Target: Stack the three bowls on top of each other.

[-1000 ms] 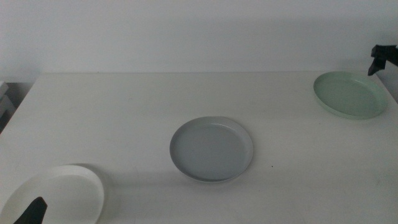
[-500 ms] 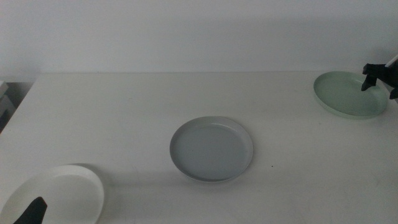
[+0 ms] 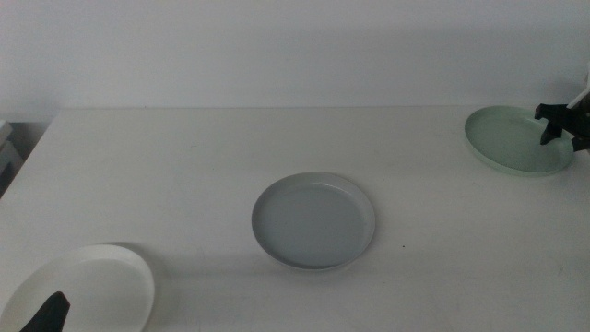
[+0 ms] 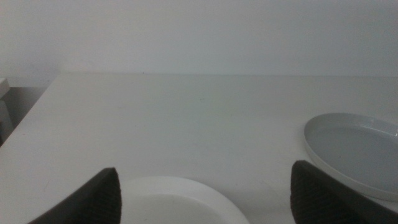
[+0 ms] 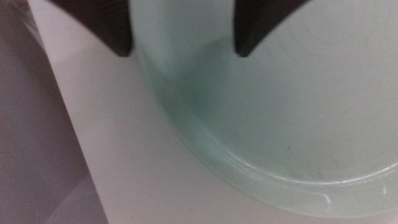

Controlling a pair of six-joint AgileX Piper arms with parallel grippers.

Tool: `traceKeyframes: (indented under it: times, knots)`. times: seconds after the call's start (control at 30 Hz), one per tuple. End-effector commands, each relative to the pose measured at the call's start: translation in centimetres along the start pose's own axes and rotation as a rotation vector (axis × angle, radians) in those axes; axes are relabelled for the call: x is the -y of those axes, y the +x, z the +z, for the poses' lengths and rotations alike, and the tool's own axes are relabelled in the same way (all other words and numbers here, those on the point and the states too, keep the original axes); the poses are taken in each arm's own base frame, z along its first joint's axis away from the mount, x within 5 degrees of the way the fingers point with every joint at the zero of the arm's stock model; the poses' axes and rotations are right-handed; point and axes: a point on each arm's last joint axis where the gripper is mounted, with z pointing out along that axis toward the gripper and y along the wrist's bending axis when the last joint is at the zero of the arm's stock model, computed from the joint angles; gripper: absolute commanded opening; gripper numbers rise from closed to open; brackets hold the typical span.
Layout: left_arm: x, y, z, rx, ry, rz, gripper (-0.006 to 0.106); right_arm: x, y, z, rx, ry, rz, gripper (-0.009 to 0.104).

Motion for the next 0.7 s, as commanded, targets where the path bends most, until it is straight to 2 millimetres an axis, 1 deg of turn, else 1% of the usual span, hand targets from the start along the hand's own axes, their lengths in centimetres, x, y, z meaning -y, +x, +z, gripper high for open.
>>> traceKeyframes:
  times: [0.0,0.17,0.23,0.3,0.37,0.43,0.5,0.6,0.67]
  knots:
    - [0.0,-0.6,-0.1,0.087,0.004,-0.017,0.089,-0.3,-2.5,-4.3,0.14,0.001,-0.021,0.03]
    - [0.0,-0.6,-0.1,0.087,0.004,-0.017,0.089,-0.2,-2.3,-4.3,0.118,0.007,-0.026,0.001]
    - [0.0,-0.6,-0.1,0.087,0.004,-0.017,0.089,-0.2,-2.2,-4.4,0.105,0.008,-0.03,0.0]
    - [0.0,-0.6,-0.1,0.087,0.004,-0.017,0.089,-0.3,-2.2,-4.9,0.096,0.007,-0.036,0.0]
    - [0.0,-0.6,-0.1,0.087,0.004,-0.017,0.089,-0.5,-2.4,-6.1,0.104,-0.001,-0.04,0.0]
    - [0.0,-0.6,-0.1,0.087,0.004,-0.017,0.089,-1.0,-2.7,-7.7,0.119,-0.032,-0.038,0.0]
    - [0.0,-0.6,-0.1,0.087,0.004,-0.017,0.089,-1.6,-2.5,-8.9,0.119,-0.069,-0.056,0.0]
    - [0.0,-0.6,-0.1,0.087,0.004,-0.017,0.089,-3.1,-1.1,-10.7,0.13,-0.144,-0.089,0.0]
    - [0.0,-0.6,-0.1,0.087,0.004,-0.017,0.089,-4.5,0.2,-12.3,0.152,-0.193,-0.103,0.0]
